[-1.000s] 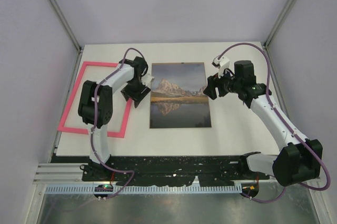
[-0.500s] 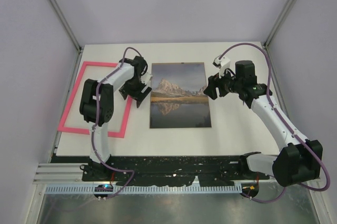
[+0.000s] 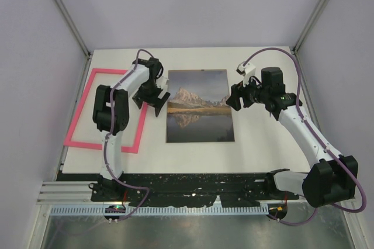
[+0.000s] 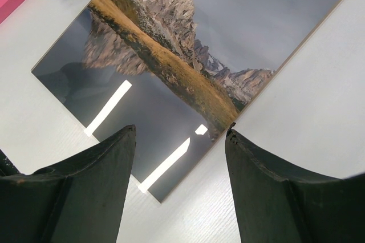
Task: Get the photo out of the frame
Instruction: Adjust the photo frame item at the center of the board.
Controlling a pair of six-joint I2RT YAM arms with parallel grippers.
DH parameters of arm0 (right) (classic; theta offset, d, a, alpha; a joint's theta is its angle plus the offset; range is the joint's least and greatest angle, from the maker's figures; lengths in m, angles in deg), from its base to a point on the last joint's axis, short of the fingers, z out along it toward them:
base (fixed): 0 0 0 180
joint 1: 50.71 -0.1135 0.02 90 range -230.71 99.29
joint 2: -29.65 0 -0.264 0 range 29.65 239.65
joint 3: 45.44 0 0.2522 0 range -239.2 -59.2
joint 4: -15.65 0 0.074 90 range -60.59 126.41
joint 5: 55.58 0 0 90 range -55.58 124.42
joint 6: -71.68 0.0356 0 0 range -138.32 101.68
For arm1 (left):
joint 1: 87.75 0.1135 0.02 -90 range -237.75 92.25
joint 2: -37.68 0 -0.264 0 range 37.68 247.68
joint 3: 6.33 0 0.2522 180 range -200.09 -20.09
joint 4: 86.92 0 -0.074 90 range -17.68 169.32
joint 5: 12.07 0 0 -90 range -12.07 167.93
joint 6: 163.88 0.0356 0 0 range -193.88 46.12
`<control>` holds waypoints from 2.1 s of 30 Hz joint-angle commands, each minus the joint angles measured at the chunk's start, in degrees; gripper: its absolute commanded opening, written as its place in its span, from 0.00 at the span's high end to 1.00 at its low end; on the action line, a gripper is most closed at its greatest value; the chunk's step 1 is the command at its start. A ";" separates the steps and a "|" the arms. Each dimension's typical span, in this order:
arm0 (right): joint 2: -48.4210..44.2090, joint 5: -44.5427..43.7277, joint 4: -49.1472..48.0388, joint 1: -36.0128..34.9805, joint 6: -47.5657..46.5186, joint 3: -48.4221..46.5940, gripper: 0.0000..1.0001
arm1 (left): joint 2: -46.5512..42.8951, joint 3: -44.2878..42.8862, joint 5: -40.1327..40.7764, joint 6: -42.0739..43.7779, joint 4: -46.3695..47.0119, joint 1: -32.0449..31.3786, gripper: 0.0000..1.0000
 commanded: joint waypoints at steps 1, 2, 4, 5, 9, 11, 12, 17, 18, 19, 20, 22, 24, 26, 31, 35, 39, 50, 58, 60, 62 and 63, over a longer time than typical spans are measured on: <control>-0.59 0.62 -2.06 0.28 0.93 -0.58 0.32 | 0.84 -2.92 0.04 -2.43 -3.33 0.27 0.00; -0.67 0.62 -2.06 0.28 0.93 -0.58 0.32 | 0.93 -2.92 0.83 -2.95 -2.98 0.27 0.00; -0.41 0.71 -2.15 0.28 0.93 -0.58 0.31 | 1.54 -3.88 3.03 -3.84 -3.42 0.27 0.00; -0.23 0.89 -2.24 0.28 1.10 -0.66 0.32 | 1.80 -4.49 3.56 -4.36 -3.68 0.27 0.00; 1.00 2.20 -2.24 0.28 2.25 -1.10 0.32 | 3.21 -6.78 3.56 -5.86 -5.00 0.27 0.00; 1.35 2.64 -2.24 0.37 2.77 -1.54 0.32 | 3.48 -7.22 3.65 -6.38 -5.27 0.27 0.00; 1.44 2.99 -2.15 0.28 3.04 -1.98 0.31 | 3.56 -7.14 3.56 -6.65 -5.27 0.27 0.00; 0.38 8.88 -3.11 -2.34 2.78 -3.39 0.30 | 1.90 -5.47 -1.44 -9.09 -3.43 0.97 0.00; 0.64 8.36 -3.38 -3.49 2.60 -4.26 0.30 | 1.02 -4.68 -1.18 -10.07 -2.64 1.32 0.00; 1.43 6.97 -3.29 -5.85 1.99 -4.88 0.29 | 0.67 -4.41 -0.92 -10.43 -1.85 1.59 0.00; 2.13 6.43 -2.86 -8.40 1.64 -6.45 0.29 | 0.66 -4.85 -0.22 -10.78 -1.93 2.02 0.00; 4.85 4.50 -1.81 -11.83 1.02 -9.17 0.29 | 1.10 -5.20 -2.22 -10.96 -2.28 2.99 0.00; 8.02 3.18 -0.49 -15.43 0.67 -11.99 0.29 | 1.63 -5.11 -3.99 -11.13 -2.98 3.61 0.00; 11.10 2.21 1.19 -18.16 0.49 -15.07 0.29 | 1.11 -3.89 -6.35 -11.22 -2.19 3.78 0.00; 14.71 2.03 2.95 -21.60 0.40 -18.07 0.29 | 2.24 -1.77 -11.11 -12.19 -0.96 3.35 0.00; 13.22 1.77 2.60 -21.87 -0.30 -17.19 0.29 | 5.67 -4.49 -12.17 -12.80 -2.27 3.35 0.00; 10.49 0.10 1.37 -21.78 -1.70 -14.65 0.28 | 7.96 -6.96 -14.62 -13.07 -3.16 3.35 0.00; 6.01 -4.65 0.66 -16.78 -1.36 -9.37 0.26 | 2.52 -9.95 -14.46 -14.38 0.00 3.87 0.00; 10.22 -2.37 0.84 -3.69 6.99 -8.31 0.26 | -6.36 -8.72 -19.54 -16.41 5.01 3.26 0.00; 12.07 -0.44 0.93 -1.75 8.49 -8.49 0.26 | -8.03 -7.76 -20.43 -16.50 6.15 1.95 0.00; 13.91 0.18 0.84 -0.96 9.45 -8.66 0.27 | -9.09 -6.53 -20.69 -16.58 6.95 0.54 0.00; 15.22 0.27 0.84 -0.78 9.72 -8.92 0.27 | -9.18 -5.56 -21.04 -16.76 7.47 0.01 0.00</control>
